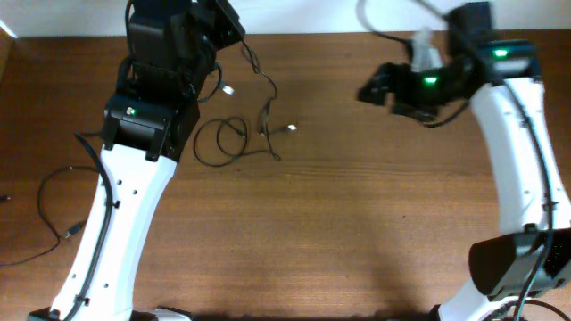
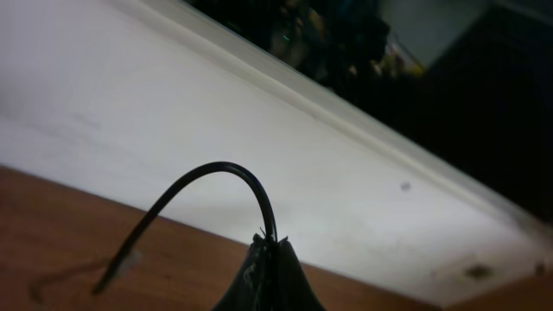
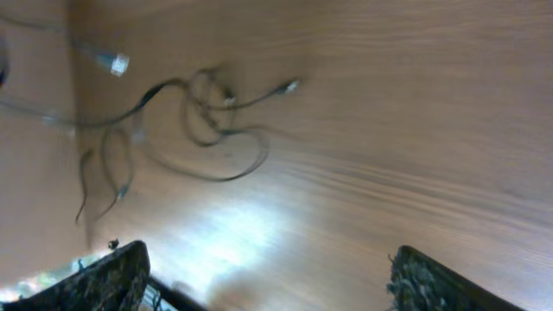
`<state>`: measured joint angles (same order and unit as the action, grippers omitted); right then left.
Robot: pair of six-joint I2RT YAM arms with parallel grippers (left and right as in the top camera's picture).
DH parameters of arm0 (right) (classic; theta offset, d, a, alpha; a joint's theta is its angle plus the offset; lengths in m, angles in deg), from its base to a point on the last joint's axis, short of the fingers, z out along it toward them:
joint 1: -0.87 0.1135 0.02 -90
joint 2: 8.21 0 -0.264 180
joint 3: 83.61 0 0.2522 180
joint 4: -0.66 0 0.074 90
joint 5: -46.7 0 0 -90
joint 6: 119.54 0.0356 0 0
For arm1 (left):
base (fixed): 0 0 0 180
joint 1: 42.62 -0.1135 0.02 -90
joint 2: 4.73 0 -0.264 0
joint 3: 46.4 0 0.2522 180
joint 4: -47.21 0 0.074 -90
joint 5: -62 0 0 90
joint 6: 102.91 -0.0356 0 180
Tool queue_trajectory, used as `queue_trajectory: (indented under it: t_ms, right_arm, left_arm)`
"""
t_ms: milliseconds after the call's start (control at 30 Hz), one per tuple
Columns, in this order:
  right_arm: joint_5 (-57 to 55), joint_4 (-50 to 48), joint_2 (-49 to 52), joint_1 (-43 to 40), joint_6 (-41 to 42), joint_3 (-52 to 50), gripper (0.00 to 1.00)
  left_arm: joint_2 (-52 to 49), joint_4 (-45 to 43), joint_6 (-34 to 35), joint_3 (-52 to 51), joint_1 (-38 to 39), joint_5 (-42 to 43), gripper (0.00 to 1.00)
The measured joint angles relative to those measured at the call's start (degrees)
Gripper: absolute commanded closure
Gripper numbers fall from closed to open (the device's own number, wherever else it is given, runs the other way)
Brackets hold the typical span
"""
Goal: Untangle cables
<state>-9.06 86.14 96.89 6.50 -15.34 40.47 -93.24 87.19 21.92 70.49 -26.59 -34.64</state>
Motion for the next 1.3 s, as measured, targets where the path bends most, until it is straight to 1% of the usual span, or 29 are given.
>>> queue_trajectory:
  t_ms: [33, 133, 233, 300, 367, 533, 633, 733, 800, 833, 900, 967, 1033, 1067, 1100, 1167, 1233, 1300]
  right_arm:
    - [0.22, -1.92, 0.00, 3.39, 0.76, 0.00, 0.12]
    - [-0.52, -8.09, 0.02, 9.42, 5.03, -0.09, 0.12]
    - [-1.01, -16.92, 0.07, 13.86, 9.81, -2.10, 0.12]
    - [-1.14, -21.90, 0.13, 14.95, 10.69, -5.25, 0.12]
    - [-1.20, -30.18, 0.20, 15.93, 10.80, -11.56, 0.12]
    - [1.29, -46.07, 0.42, 17.44, 8.20, -23.39, 0.12]
    - [1.90, -51.32, 0.44, 18.91, 7.54, -26.86, 0.12]
    - [1.62, -56.65, 1.14, 20.59, 6.58, -27.56, 0.12]
    - [0.22, -59.80, 2.78, 21.57, 6.54, -27.63, 0.21]
    - [-0.22, -61.35, 3.89, 21.90, 6.43, -27.76, 0.27]
    - [-0.98, -63.43, 5.51, 22.12, 6.56, -27.85, 0.30]
    - [-2.69, -64.70, 7.10, 22.16, 6.34, -27.85, 0.39]
    - [-4.48, -65.20, 7.91, 22.16, 6.36, -27.85, 0.59]
    - [-4.90, -65.29, 8.13, 22.16, 6.19, -27.85, 0.76]
    - [-5.31, -65.40, 8.33, 22.16, 6.40, -27.85, 0.85]
    - [-5.27, -65.37, 8.39, 21.77, 7.37, -27.85, 0.96]
    - [-2.84, -65.29, 8.41, 20.57, 9.25, -27.85, 0.96]
    - [0.24, -63.60, 8.39, 17.84, 10.80, -27.85, 0.96]
  left_arm:
    - [0.00, -0.07, 2.29, 0.00, 0.00, -1.70, 1.00]
    - [0.00, -0.15, 5.99, 0.00, 0.00, -4.37, 1.00]
    - [0.00, -0.85, 9.20, 0.00, 0.00, -8.22, 1.00]
    - [0.00, -1.75, 10.01, 0.02, 0.00, -9.49, 1.00]
    - [-0.02, -2.49, 10.29, 0.11, 0.00, -9.97, 1.00]
    - [-0.02, -3.28, 10.49, 0.26, 0.00, -10.36, 1.00]
    - [-0.02, -3.26, 10.49, 0.26, 0.00, -10.34, 1.00]
    - [-0.02, -3.23, 10.49, 0.26, 0.00, -9.53, 1.00]
    - [-0.02, -3.13, 10.49, 0.26, 0.00, -8.59, 1.00]
    - [-0.02, -3.10, 10.49, 0.26, 0.00, -8.35, 1.00]
    - [-0.02, -2.91, 10.49, 0.26, 0.00, -8.17, 1.00]
    - [-0.02, -2.82, 10.49, 0.28, 0.00, -8.17, 1.00]
    - [-0.02, -2.82, 10.49, 0.28, 0.00, -8.15, 1.00]
    - [-0.02, -2.82, 10.49, 0.28, 0.00, -8.17, 1.00]
    - [-0.02, -2.60, 10.49, 0.28, 0.00, -8.15, 1.00]
    - [-0.02, -1.60, 10.49, 0.28, 0.00, -8.20, 1.00]
    - [-0.02, 0.11, 10.43, 0.28, 0.00, -8.55, 1.00]
    - [-0.02, 0.81, 8.24, 0.28, 0.00, -8.68, 1.00]
